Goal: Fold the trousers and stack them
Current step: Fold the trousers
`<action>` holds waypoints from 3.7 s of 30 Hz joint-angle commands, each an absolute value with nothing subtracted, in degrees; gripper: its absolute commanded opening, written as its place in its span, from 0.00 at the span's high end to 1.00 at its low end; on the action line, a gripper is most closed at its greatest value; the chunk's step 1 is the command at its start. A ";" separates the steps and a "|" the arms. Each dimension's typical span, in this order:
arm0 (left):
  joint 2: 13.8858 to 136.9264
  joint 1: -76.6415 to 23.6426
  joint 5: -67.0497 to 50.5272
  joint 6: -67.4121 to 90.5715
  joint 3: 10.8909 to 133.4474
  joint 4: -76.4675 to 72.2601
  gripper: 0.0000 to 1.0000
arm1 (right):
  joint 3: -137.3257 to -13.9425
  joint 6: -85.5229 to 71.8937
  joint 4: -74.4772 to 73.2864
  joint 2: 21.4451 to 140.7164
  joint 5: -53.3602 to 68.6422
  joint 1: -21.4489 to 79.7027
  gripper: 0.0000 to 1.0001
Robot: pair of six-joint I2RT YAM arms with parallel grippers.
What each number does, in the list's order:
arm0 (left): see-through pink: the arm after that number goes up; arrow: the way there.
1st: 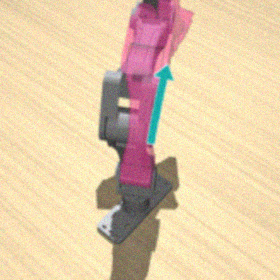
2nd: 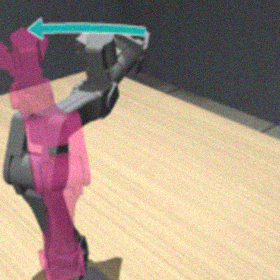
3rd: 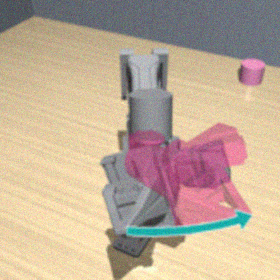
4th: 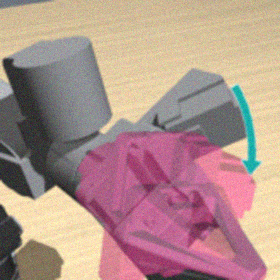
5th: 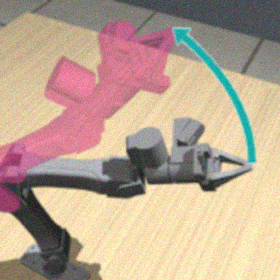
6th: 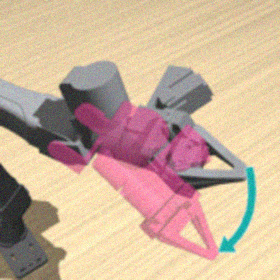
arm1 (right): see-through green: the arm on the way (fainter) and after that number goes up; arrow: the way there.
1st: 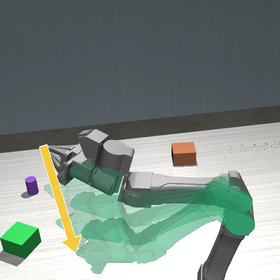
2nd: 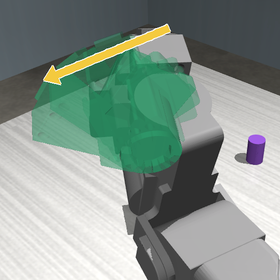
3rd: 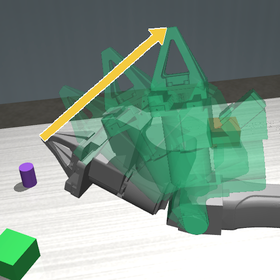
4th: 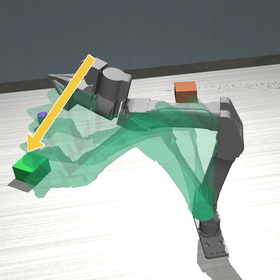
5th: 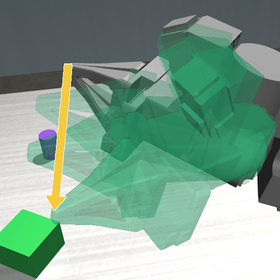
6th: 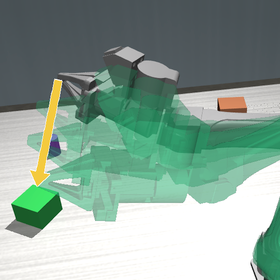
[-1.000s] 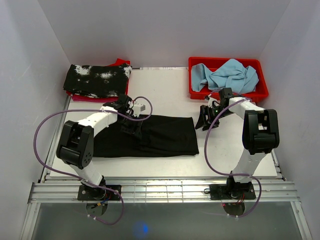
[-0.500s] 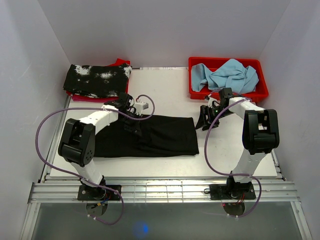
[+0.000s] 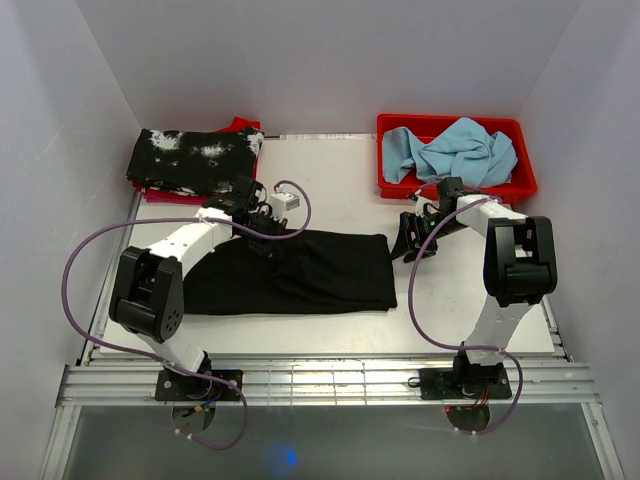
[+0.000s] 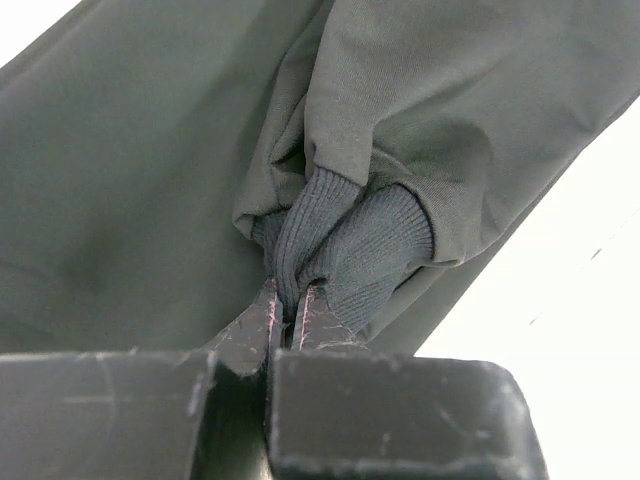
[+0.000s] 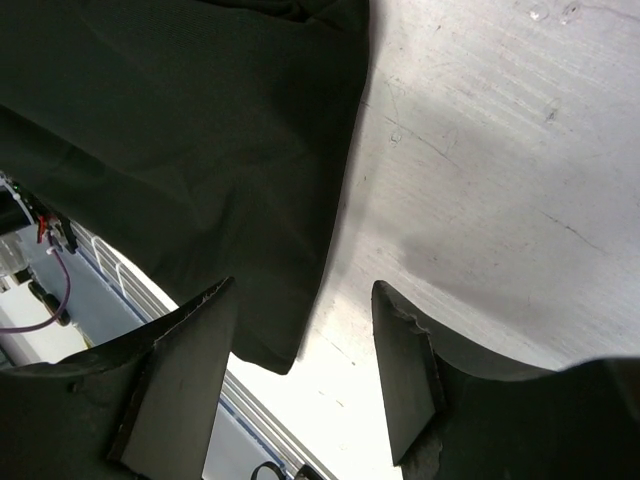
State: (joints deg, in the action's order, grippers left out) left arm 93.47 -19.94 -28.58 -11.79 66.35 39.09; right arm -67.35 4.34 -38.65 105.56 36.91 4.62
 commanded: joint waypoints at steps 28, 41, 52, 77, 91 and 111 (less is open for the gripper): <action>96.95 -17.40 -18.55 -8.53 63.98 34.01 0.55 | -61.26 2.46 -27.25 112.23 43.77 8.79 0.51; 88.77 -9.41 -20.74 -3.78 73.21 41.04 0.23 | -63.28 0.44 -25.22 113.82 45.26 8.79 0.92; 84.82 10.62 -22.76 -8.96 70.05 49.48 0.17 | -68.37 11.75 -42.26 103.10 39.03 -5.87 0.92; 91.67 18.63 -42.71 -9.14 50.98 40.17 0.51 | -80.86 5.11 -46.76 97.83 49.65 0.09 0.92; 93.34 18.37 -45.44 -5.19 50.19 36.30 1.00 | -82.44 -16.07 -25.94 99.40 50.01 22.40 0.92; 93.61 13.71 -43.86 4.66 45.53 27.17 1.00 | -94.04 -34.27 -9.23 116.54 44.65 43.85 0.92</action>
State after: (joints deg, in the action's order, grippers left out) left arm 94.39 14.81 -44.07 2.87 46.89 29.93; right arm -89.97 -29.45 -14.74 114.83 44.77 42.41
